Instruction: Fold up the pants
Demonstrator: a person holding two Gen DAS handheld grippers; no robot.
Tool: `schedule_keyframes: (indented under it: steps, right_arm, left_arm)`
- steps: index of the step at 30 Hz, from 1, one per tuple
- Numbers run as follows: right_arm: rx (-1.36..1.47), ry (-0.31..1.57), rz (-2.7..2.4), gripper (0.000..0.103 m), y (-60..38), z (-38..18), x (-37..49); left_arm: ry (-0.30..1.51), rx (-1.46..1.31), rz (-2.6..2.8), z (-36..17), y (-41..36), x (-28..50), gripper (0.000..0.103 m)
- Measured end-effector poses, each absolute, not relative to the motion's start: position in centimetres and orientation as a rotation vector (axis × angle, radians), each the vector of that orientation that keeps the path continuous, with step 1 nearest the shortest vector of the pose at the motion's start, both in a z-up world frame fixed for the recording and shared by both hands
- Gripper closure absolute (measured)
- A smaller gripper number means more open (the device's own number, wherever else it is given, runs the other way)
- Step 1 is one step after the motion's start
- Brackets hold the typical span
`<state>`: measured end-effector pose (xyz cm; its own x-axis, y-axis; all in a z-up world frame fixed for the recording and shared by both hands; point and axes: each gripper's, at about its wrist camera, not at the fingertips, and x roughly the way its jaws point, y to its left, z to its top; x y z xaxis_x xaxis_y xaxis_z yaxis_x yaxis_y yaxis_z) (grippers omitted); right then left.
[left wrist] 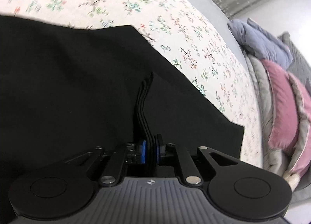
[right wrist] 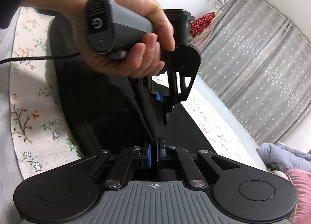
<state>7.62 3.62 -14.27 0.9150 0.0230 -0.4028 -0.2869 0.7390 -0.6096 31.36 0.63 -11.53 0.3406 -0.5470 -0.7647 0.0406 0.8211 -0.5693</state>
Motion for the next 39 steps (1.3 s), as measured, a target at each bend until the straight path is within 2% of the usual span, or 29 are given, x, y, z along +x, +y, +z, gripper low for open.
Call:
schedule_keyframes:
  steps: [7,15,30,35,39]
  right_arm:
    - [-0.710,0.364,0.161,0.100,3.2,-13.1,7.9]
    - [-0.626,0.307,0.124,0.100,3.7,-11.2,8.1]
    - [-0.465,0.268,0.212,0.100,15.0,-11.0,12.0]
    - [-0.504,0.240,0.265,0.100,19.9,-11.3,12.9]
    - [-0.548,0.240,0.295,0.100,22.7,-11.7,13.5]
  left_arm:
    - [1.107,-0.408,-0.374,-10.5,-0.5,30.8,0.084]
    - [0.927,-0.331,-0.469,-5.9,0.9,30.5,0.084]
    - [0.829,-0.320,-0.301,-4.1,15.0,30.3,0.084]
    - [0.777,-0.327,-0.238,-3.4,19.8,29.7,0.084]
    - [0.785,-0.355,-0.182,-4.8,23.0,30.0,0.084]
